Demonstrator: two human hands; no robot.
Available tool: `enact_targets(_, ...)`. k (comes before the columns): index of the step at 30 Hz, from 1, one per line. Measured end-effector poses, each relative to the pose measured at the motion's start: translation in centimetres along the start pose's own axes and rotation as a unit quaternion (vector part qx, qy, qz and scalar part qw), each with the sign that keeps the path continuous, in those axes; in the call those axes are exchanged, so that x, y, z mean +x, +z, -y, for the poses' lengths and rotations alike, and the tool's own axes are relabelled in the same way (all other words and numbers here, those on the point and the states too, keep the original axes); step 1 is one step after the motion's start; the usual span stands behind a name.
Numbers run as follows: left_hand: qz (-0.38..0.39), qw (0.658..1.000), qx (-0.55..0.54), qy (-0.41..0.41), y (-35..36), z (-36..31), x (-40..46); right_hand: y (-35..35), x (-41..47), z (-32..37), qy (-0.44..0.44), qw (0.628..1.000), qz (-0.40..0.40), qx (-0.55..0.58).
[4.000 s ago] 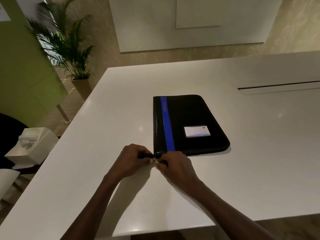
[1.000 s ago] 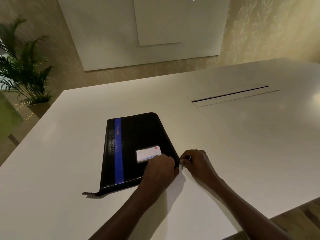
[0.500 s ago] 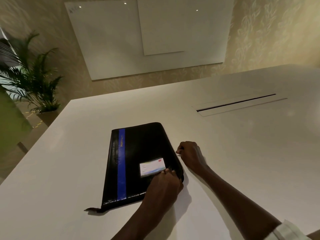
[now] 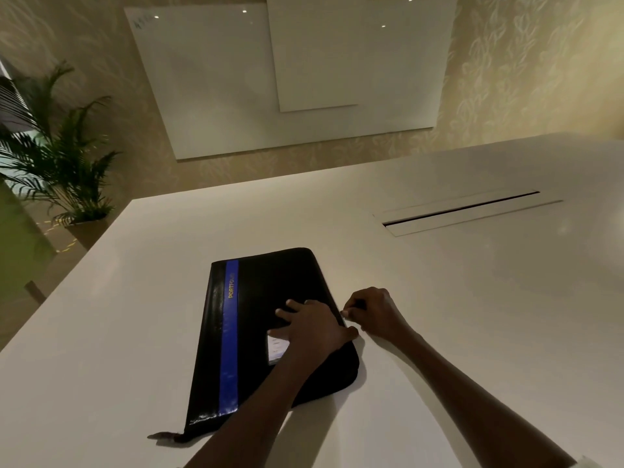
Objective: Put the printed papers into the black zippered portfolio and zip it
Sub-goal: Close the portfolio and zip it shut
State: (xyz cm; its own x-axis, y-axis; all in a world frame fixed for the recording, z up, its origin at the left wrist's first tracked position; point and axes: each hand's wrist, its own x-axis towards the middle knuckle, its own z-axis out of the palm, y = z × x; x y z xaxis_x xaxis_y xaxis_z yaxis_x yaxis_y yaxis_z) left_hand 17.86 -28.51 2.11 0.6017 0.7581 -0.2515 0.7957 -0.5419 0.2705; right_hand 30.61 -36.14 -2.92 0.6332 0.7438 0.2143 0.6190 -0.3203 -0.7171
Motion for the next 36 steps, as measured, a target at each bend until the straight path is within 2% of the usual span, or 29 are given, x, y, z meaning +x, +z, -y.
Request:
enact_targets(10, -0.006, 0.999, -0.04, -0.012, 0.6, 0.4, 0.7, 2.1, 4.3, 1.1, 0.037, 0.995, -0.089, -0.024)
enact_targets(18, -0.015, 1.0, -0.015, -0.006, 1.2, 0.5, 1.4, 2.6, 7.5, 1.0, 0.071, 0.995, -0.071, -0.018)
enact_targets(23, -0.044, 0.998, 0.023, 0.029, 0.0, -0.4, 3.5, 2.2, 7.1, 0.5, 0.071, 0.996, -0.053, -0.007)
enact_targets(30, -0.046, 0.998, -0.017, -0.038, -2.0, -1.3, 9.3, 2.9, 7.5, -0.2, 0.064, 0.996, -0.068, 0.007)
enact_targets(36, -0.065, 0.998, 0.001, -0.001, 0.7, 0.1, 12.7, 3.6, 9.8, -0.5, 0.062, 0.993, -0.1, 0.024)
